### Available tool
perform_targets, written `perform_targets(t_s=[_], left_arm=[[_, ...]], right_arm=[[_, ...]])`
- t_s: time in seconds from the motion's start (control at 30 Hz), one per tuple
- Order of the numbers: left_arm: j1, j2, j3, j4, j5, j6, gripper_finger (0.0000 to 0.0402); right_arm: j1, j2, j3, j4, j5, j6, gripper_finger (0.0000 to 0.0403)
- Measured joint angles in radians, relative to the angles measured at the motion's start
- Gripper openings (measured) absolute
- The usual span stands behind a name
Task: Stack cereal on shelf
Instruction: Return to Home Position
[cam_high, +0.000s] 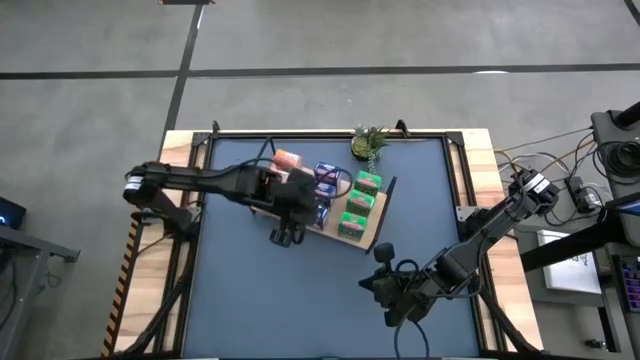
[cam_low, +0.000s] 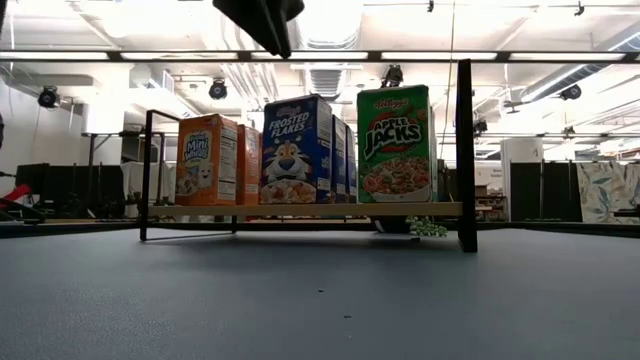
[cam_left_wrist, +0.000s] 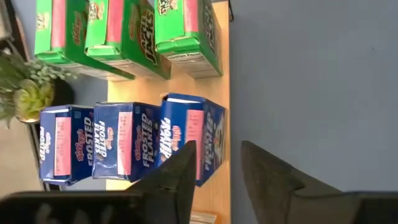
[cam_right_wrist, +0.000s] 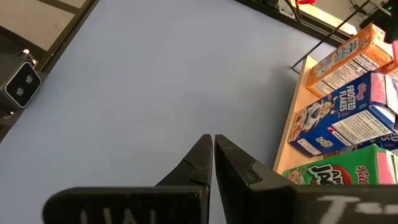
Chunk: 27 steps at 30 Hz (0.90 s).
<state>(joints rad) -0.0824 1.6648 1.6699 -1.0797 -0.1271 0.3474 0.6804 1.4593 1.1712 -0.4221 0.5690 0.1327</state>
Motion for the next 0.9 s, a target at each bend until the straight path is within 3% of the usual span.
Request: perform_targets(t_s=[0.27, 0.57, 0.9], left_arm=[[-0.074, -0.181, -0.26, 0.3, -0.178, -0.065, 0.0058], [-0.136, -0.351, -0.52, 0.608, -0.215, -0.099, 0.0043], [-0.151, -0.457, -0.706, 0.703, -0.412, -0.116, 0.0042]], right_arm=[[0.0, 0.0, -0.002, 0.001, 0.008, 0.03, 0.0009], [0.0, -0.011, -0.003, 0.011, 0.07, 0.053, 0.0009], [-0.076, -0.045, 0.036, 0.011, 0.143, 0.2, 0.0009]])
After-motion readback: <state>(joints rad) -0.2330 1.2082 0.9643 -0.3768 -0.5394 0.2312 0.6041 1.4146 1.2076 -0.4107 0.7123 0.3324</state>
